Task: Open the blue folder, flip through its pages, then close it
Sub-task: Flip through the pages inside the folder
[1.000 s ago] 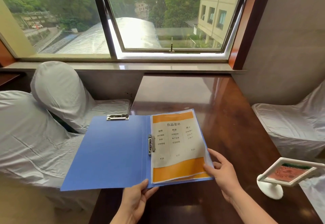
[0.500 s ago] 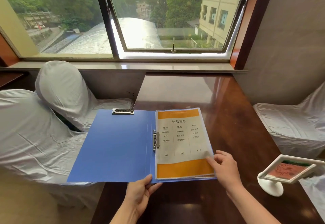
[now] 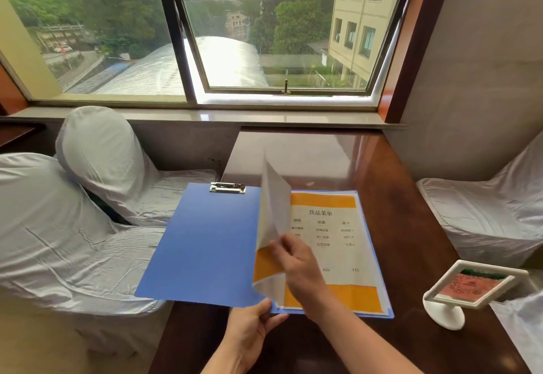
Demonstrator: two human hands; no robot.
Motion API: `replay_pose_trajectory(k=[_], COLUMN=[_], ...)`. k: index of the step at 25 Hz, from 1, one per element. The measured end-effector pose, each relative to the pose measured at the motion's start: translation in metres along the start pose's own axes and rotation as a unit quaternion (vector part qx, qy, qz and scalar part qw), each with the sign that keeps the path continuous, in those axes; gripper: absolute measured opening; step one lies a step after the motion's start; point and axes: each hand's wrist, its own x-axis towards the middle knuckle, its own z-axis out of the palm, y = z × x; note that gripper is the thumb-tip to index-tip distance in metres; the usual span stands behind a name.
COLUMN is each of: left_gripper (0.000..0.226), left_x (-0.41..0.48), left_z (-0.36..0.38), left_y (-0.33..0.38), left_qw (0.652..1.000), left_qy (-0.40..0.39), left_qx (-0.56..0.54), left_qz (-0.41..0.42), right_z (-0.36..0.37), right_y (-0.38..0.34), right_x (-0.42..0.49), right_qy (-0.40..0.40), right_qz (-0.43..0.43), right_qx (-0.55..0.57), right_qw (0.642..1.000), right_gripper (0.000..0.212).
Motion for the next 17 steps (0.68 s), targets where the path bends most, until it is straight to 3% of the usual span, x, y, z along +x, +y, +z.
replay_pose_trajectory(k=[5,11,17], left_gripper=[0.05,0.068,0.057], left_x=[-0.011,-0.015,-0.02], left_z=[0.007,0.007,0.013], left_y=[0.002,0.008,0.01], left_qw=[0.996,0.989,0.984], left_qy=[-0.08,-0.13,-0.162], left_qx=[-0.024,-0.061,-0.073], left_qz=[0.013,0.027,0.01], right_z=[0.031,0.05,0.043], right_y=[0.002,0.008,0.009], right_x=[0.018,0.017,0.009], right_qy=[-0.01,-0.045,-0.108], right_qz=[0.046,0.04,0.023], right_qx=[0.001,-0.19,-0.291], right_qw=[0.999,0.98,0.95], right_gripper=[0.025,0.027,0.049])
